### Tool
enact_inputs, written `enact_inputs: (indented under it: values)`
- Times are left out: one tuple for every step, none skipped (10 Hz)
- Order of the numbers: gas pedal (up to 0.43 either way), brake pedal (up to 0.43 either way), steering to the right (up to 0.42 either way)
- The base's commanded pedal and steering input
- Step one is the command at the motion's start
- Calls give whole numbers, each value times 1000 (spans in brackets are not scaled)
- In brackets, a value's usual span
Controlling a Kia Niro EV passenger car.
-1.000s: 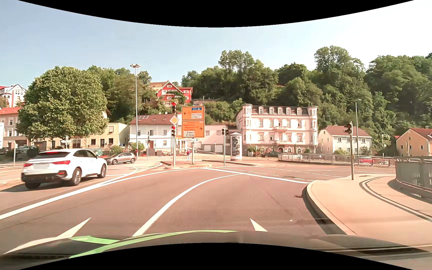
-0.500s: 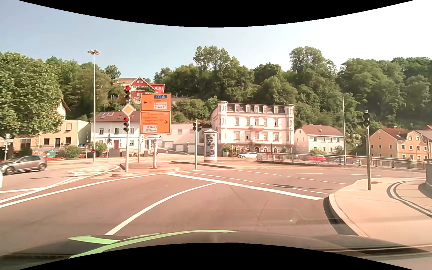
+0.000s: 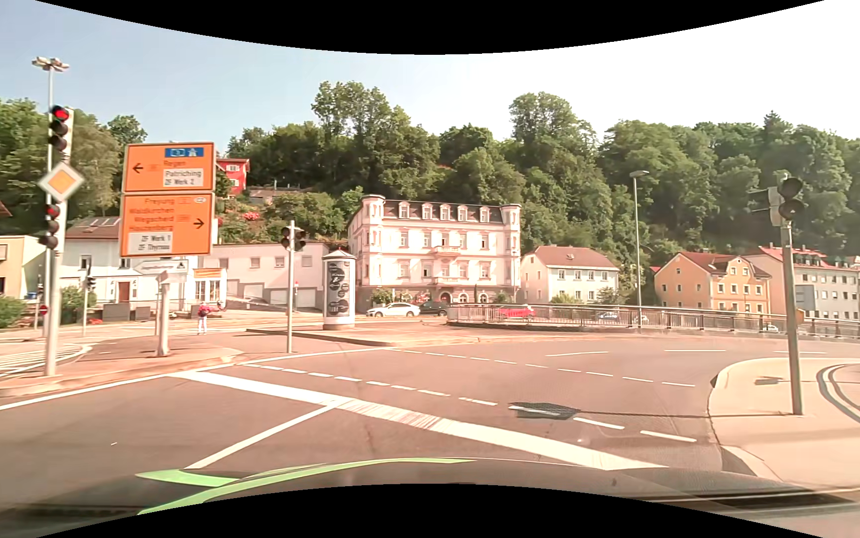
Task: Follow the waypoints while adhering to traffic rules and regulations
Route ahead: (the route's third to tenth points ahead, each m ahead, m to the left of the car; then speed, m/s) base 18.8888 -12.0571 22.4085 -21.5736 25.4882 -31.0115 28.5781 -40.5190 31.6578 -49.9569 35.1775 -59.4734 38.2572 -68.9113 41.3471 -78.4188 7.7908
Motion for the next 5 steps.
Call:
enact_inputs:
  values:
    - [0, 0, 204]
    - [0, 0, 210]
    - [0, 0, 220]
    - [0, 0, 229]
    - [0, 0, 234]
